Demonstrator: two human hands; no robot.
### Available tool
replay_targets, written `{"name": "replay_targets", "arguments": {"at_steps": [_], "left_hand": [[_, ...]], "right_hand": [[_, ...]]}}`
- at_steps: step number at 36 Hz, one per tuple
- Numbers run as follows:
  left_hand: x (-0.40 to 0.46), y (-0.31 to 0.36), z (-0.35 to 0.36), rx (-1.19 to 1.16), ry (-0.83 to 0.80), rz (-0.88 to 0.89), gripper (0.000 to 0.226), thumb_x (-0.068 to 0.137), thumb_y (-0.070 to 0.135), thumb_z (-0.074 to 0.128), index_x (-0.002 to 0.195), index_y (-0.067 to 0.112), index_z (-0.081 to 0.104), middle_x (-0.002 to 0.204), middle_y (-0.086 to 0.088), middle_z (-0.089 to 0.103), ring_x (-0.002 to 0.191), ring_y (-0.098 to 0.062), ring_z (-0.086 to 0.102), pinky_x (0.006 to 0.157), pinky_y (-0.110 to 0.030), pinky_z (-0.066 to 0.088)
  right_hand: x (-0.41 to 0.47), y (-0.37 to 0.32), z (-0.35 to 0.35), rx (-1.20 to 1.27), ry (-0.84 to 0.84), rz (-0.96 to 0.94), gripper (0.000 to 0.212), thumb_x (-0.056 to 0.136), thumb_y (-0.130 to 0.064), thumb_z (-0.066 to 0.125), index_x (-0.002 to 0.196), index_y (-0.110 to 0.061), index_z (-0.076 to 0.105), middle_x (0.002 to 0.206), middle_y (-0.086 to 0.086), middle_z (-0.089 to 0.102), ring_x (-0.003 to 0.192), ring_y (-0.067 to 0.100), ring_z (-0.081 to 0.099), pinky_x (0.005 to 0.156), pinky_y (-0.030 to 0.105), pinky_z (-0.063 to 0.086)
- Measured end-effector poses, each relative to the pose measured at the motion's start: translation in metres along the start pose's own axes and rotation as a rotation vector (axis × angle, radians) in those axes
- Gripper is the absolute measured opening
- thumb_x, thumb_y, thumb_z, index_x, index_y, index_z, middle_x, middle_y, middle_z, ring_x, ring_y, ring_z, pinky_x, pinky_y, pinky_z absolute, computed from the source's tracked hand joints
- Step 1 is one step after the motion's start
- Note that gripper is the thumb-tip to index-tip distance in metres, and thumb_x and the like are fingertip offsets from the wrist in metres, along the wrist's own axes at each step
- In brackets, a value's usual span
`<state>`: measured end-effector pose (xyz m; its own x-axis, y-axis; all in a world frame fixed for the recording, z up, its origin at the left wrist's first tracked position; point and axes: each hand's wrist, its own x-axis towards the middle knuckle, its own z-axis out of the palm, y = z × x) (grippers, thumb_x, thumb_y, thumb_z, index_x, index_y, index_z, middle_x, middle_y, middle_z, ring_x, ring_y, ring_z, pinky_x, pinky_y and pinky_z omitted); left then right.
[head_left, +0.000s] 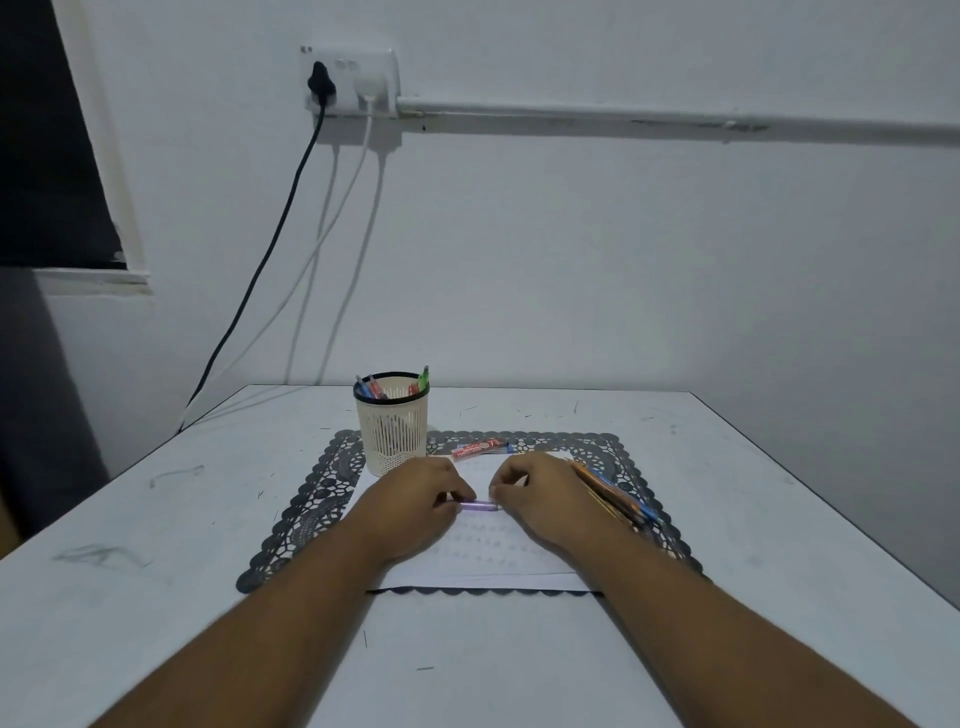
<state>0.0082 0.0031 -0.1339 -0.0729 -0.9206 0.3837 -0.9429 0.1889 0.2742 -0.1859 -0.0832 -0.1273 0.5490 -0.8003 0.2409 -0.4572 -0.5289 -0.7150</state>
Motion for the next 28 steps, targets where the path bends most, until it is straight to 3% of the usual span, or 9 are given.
{"name": "replay_targets", "arguments": {"at_steps": [6, 12, 15, 19, 23, 26, 28], "left_hand": [[0.001, 0.001, -0.002, -0.039, 0.010, -0.006, 0.022, 0.095, 0.017, 0.066, 0.112, 0.026, 0.077, 0.103, 0.015, 0.068, 0.091, 0.003, 0.057, 0.084, -0.022, 0.050], [0.000, 0.003, -0.001, -0.041, 0.011, -0.013, 0.021, 0.094, 0.018, 0.067, 0.110, 0.027, 0.076, 0.102, 0.016, 0.066, 0.091, 0.001, 0.058, 0.083, -0.023, 0.051], [0.000, 0.002, 0.000, -0.049, 0.014, -0.016, 0.021, 0.093, 0.019, 0.066, 0.110, 0.028, 0.076, 0.099, 0.018, 0.065, 0.090, 0.001, 0.058, 0.082, -0.023, 0.051], [0.001, 0.000, 0.001, -0.053, 0.015, -0.018, 0.021, 0.093, 0.020, 0.066, 0.109, 0.029, 0.076, 0.099, 0.018, 0.065, 0.090, 0.001, 0.059, 0.081, -0.023, 0.052], [0.004, -0.002, 0.003, -0.056, 0.016, -0.020, 0.020, 0.093, 0.019, 0.066, 0.107, 0.029, 0.076, 0.099, 0.018, 0.065, 0.091, 0.000, 0.059, 0.082, -0.026, 0.053], [0.004, -0.004, 0.006, -0.046, 0.010, -0.018, 0.018, 0.092, 0.022, 0.067, 0.104, 0.033, 0.075, 0.096, 0.020, 0.064, 0.089, 0.000, 0.059, 0.080, -0.028, 0.054], [0.003, -0.003, 0.007, -0.041, 0.015, -0.009, 0.015, 0.092, 0.024, 0.067, 0.100, 0.034, 0.074, 0.094, 0.020, 0.062, 0.088, 0.000, 0.058, 0.079, -0.029, 0.053]], "right_hand": [[0.004, 0.000, -0.001, -0.053, -0.055, -0.017, 0.017, 0.094, -0.023, 0.068, 0.085, -0.027, 0.082, 0.084, -0.017, 0.070, 0.080, -0.005, 0.059, 0.068, 0.016, 0.040], [0.010, 0.010, -0.006, -0.008, 0.010, 0.039, 0.021, 0.096, -0.027, 0.066, 0.080, -0.032, 0.078, 0.087, -0.020, 0.072, 0.078, -0.003, 0.065, 0.061, 0.013, 0.045], [0.021, 0.013, -0.006, 0.140, 0.121, 0.052, 0.023, 0.096, -0.019, 0.068, 0.076, -0.028, 0.076, 0.087, -0.016, 0.073, 0.083, 0.001, 0.067, 0.077, 0.029, 0.054], [0.043, 0.000, -0.015, 0.066, 0.213, -0.031, 0.015, 0.098, -0.013, 0.065, 0.098, -0.023, 0.075, 0.102, -0.008, 0.071, 0.089, 0.006, 0.063, 0.077, 0.022, 0.044], [0.070, -0.015, -0.020, -0.127, 0.036, -0.013, 0.024, 0.100, -0.013, 0.059, 0.118, -0.024, 0.069, 0.115, -0.002, 0.068, 0.096, 0.017, 0.065, 0.082, 0.028, 0.048], [0.087, -0.033, -0.026, -0.387, -0.178, 0.079, 0.039, 0.099, -0.012, 0.059, 0.138, -0.016, 0.062, 0.137, 0.004, 0.062, 0.115, 0.023, 0.061, 0.090, 0.030, 0.047], [0.095, -0.045, -0.032, -0.541, -0.293, 0.149, 0.042, 0.099, -0.010, 0.058, 0.141, -0.007, 0.059, 0.136, 0.012, 0.062, 0.104, 0.028, 0.061, 0.083, 0.034, 0.050]]}}
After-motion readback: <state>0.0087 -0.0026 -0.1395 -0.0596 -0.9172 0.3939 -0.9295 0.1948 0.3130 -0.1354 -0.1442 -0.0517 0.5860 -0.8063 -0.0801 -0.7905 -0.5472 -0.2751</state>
